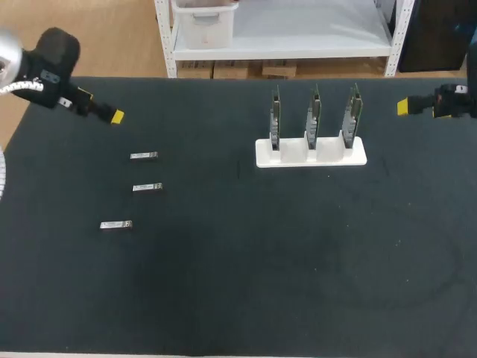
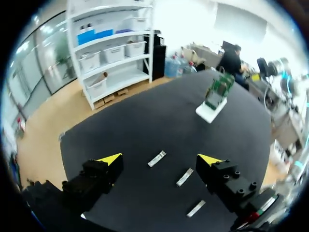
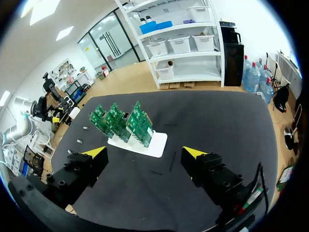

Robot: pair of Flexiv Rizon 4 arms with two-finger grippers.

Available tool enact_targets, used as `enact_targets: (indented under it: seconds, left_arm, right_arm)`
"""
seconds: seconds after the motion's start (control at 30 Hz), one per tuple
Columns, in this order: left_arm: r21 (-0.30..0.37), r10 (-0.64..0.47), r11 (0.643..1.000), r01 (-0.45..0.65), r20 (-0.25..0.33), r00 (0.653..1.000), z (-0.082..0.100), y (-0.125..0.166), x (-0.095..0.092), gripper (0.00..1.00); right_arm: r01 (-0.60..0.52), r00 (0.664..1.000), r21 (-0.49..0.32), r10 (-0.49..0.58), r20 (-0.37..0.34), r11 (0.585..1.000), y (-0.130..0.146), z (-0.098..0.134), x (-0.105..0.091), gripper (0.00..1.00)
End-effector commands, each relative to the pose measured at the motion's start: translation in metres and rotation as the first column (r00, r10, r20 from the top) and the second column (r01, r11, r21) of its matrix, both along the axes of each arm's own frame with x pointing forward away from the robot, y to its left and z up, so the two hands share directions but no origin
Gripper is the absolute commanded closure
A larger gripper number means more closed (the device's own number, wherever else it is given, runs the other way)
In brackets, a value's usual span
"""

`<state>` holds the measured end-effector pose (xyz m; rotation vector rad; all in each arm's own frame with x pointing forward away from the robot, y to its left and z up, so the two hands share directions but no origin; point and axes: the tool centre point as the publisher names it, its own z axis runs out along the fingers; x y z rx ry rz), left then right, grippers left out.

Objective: Pick up the optical module with the left hand, and insert it into the network port with the right hand.

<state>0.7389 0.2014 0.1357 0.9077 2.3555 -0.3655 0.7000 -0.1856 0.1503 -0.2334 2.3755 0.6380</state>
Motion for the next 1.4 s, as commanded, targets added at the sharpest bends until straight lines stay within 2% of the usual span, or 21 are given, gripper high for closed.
enact_targets:
  seconds: [0.03,0.17,0.23,0.37,0.6,0.87,1.0,1.17,1.4]
  left_arm:
    - [0.173,-0.189,0.965,0.197,-0.065,0.980,-0.009,-0.005,0.014,0.00]
    - [0.222,-0.280,0.928,0.301,-0.118,0.953,-0.019,-0.010,0.010,0.00]
    - [0.251,-0.290,0.916,0.313,-0.125,0.949,-0.027,-0.012,0.010,0.00]
    - [0.290,-0.373,0.863,0.413,-0.183,0.909,-0.043,-0.016,0.004,0.00]
    - [0.359,-0.413,0.814,0.458,-0.198,0.889,-0.068,-0.021,0.005,0.00]
    - [0.399,-0.435,0.762,0.510,-0.270,0.859,-0.095,-0.025,0.006,0.00]
    - [0.405,-0.450,0.743,0.532,-0.286,0.846,-0.107,-0.023,0.007,0.00]
    - [0.433,-0.478,0.701,0.566,-0.303,0.824,-0.119,-0.022,0.012,0.00]
    - [0.443,-0.488,0.677,0.587,-0.326,0.810,-0.131,-0.020,0.021,0.00]
  right_arm:
    - [0.003,1.000,-0.002,-0.003,0.001,1.000,0.001,0.000,0.000,0.00]
    - [0.003,1.000,-0.002,-0.003,0.001,1.000,0.001,0.000,0.000,0.00]
    - [0.003,1.000,-0.002,-0.003,0.001,1.000,0.001,0.000,0.000,0.00]
    - [0.003,1.000,-0.002,-0.003,0.001,1.000,0.001,0.000,0.000,0.00]
    - [0.003,1.000,-0.002,-0.003,0.001,1.000,0.001,0.000,0.000,0.00]
    - [0.003,1.000,-0.002,-0.003,0.001,1.000,0.001,0.000,0.000,0.00]
    - [0.003,1.000,-0.002,-0.003,0.001,1.000,0.001,0.000,0.000,0.00]
    - [0.003,1.000,-0.002,-0.003,0.001,1.000,0.001,0.000,0.000,0.00]
    - [0.003,1.000,-0.002,-0.003,0.001,1.000,0.001,0.000,0.000,0.00]
